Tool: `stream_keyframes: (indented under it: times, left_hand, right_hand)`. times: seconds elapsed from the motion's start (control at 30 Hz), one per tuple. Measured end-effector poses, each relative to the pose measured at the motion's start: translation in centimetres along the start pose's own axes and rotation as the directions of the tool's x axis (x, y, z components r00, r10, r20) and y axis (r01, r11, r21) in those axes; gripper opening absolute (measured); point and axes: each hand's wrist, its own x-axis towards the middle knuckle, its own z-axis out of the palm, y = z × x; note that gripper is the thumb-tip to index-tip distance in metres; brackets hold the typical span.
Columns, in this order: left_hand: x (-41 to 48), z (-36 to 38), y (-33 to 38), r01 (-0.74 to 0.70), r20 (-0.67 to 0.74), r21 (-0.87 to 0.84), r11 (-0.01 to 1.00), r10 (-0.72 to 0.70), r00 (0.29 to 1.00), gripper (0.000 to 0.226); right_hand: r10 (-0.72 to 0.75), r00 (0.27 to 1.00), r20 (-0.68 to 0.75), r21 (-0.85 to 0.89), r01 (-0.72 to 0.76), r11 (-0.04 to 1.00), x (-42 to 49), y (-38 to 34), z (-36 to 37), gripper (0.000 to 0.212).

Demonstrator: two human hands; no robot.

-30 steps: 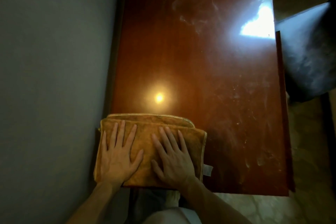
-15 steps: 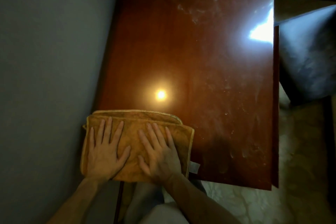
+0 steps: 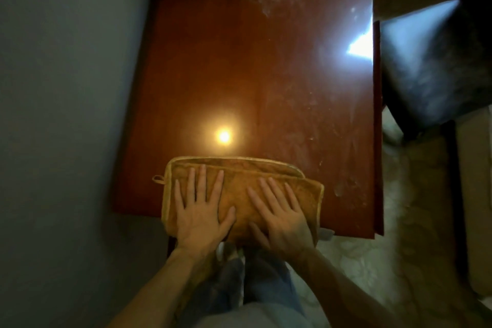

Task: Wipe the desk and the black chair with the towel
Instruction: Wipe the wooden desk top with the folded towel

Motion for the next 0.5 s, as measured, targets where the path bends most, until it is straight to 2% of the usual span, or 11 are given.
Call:
stream_keyframes:
  times: [0.13,0.3,0.5]
  left_hand:
    - [-0.1,-0.4,-0.7,-0.052,0.032,0.012,0.999,0.051,0.998,0.084]
    - [0.5,-0.9,-0.2,-0.113,0.074,-0.023,0.993,0.115,0.991,0.084]
    - [0.3,0.3,1.6,-0.13,0.05,0.006,0.991,0.13,0.99,0.079]
  right_hand:
    - [0.018,0.993,0.113,-0.048,-0.013,0.999,0.1,0.5,-0.4,0.076]
    - [0.045,0.99,0.135,-0.086,-0.033,0.996,-0.2,1.8,-0.9,0.076]
    - [0.143,0.989,0.039,-0.109,-0.138,0.984,0.1,0.5,-0.5,0.078]
